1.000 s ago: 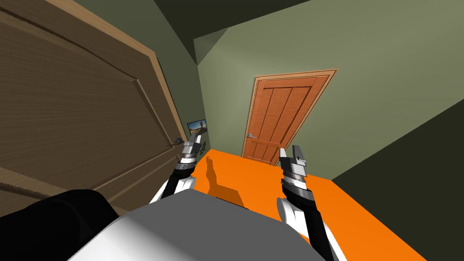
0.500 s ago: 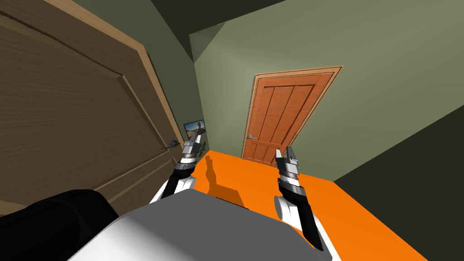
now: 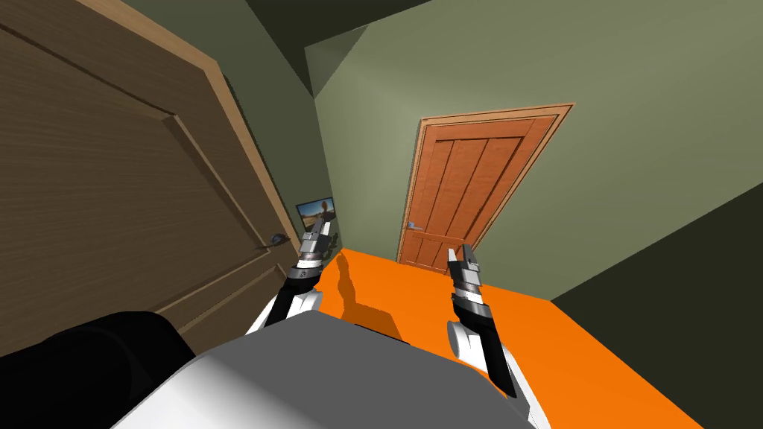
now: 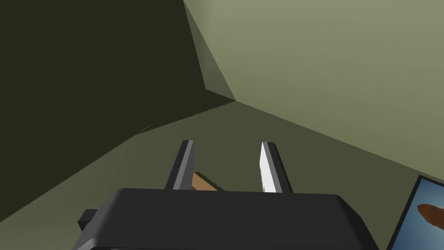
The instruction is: Pull the door open
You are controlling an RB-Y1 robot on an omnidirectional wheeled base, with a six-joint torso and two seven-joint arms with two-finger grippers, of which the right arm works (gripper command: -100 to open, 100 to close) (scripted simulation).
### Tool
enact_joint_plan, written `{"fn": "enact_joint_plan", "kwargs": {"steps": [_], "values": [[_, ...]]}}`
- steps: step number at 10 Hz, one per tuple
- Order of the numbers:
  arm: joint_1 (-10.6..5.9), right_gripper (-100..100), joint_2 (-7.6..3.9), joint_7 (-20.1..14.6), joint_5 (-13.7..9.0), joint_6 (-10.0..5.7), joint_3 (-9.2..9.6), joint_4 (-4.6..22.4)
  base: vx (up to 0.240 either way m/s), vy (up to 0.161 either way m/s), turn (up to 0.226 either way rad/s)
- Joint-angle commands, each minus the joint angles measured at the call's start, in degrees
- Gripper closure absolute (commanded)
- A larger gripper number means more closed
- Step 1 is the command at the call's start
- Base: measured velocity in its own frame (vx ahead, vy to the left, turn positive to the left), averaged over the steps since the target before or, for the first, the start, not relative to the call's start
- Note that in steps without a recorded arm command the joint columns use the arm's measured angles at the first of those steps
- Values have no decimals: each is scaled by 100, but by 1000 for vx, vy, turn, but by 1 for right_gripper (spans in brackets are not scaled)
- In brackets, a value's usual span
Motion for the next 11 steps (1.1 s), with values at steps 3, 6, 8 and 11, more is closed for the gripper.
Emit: {"fn": "enact_joint_plan", "kwargs": {"steps": [3,6,8,11], "values": [[-163,-100,-83,-83,-12,-98,29,465,98,24,-20],[-311,-100,-145,-147,-18,-206,63,905,99,11,-21],[-413,-100,-188,-192,-22,-280,87,1206,94,22,-22],[-570,-100,-252,-261,-28,-394,123,1674,92,20,-24]]}}
